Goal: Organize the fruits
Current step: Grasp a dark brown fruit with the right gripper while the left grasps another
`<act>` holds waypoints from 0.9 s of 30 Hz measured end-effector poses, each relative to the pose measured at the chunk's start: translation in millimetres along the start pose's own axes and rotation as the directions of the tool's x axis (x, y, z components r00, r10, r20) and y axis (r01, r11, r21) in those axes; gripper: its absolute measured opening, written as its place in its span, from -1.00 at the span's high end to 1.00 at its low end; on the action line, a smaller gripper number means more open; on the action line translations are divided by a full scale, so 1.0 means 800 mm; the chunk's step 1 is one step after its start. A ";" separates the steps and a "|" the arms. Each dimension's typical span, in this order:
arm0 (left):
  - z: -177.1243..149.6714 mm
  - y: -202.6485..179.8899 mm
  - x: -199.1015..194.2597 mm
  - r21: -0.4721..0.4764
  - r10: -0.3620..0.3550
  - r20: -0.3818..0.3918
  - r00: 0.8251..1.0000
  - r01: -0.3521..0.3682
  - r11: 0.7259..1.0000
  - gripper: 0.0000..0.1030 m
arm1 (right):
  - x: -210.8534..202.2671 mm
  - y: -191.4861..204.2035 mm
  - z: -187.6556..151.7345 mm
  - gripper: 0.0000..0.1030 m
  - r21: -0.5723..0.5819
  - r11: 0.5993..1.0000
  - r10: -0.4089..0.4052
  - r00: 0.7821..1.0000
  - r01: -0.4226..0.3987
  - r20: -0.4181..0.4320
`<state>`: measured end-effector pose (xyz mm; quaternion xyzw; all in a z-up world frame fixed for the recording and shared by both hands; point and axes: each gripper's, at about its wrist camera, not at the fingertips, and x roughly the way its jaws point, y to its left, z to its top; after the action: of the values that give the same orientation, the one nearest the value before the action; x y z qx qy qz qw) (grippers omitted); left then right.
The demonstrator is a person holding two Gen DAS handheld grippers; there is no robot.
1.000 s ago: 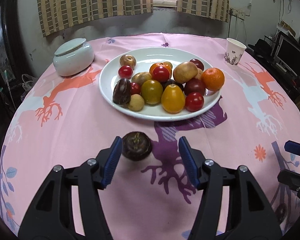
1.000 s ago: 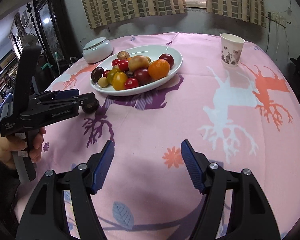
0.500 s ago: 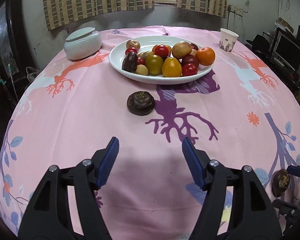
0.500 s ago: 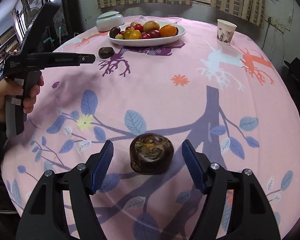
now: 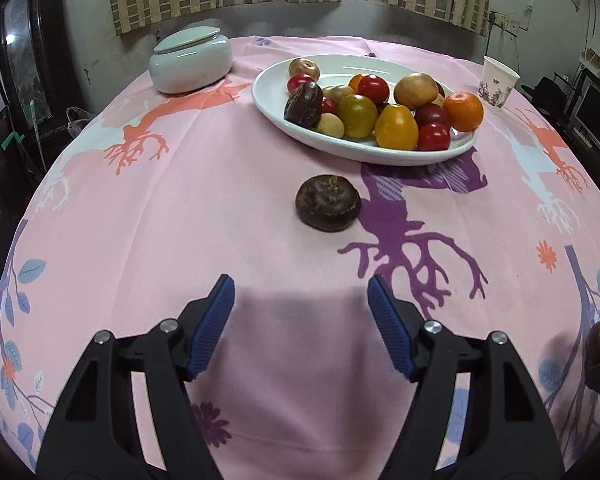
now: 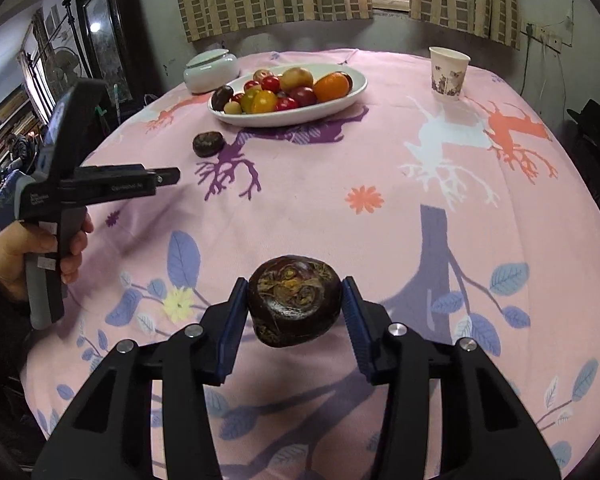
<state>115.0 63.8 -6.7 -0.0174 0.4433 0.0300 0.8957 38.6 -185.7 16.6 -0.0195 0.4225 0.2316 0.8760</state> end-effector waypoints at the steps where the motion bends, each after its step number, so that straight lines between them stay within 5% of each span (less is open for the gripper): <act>1: 0.005 -0.002 0.005 -0.001 0.001 -0.001 1.000 -0.001 1.000 -0.37 | 0.003 0.003 0.006 0.08 -0.002 1.000 0.011 1.000 -0.011 0.009; 5: 0.024 -0.012 0.029 0.002 0.005 -0.016 1.000 -0.005 1.000 -0.34 | 0.021 0.011 0.017 0.08 0.002 0.998 0.066 0.998 -0.066 0.018; 15: 0.049 -0.018 0.061 0.006 -0.011 -0.009 1.000 0.011 1.000 0.13 | 0.037 0.002 0.012 0.08 0.015 0.993 0.113 0.993 -0.113 -0.020; 22: 0.036 -0.038 0.009 0.106 -0.059 0.027 0.998 0.056 0.993 0.13 | 0.030 0.005 0.022 0.08 -0.003 0.997 0.083 0.997 -0.083 0.001; 27: 0.058 -0.037 -0.019 0.102 -0.078 0.078 0.994 0.070 0.992 0.13 | 0.027 0.011 0.081 0.08 -0.100 0.995 0.012 0.998 -0.006 0.055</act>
<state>144.4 36.7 33.4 0.0120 0.4062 -0.0245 0.9134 93.5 -154.2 43.4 -0.0548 0.3858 0.2568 0.8844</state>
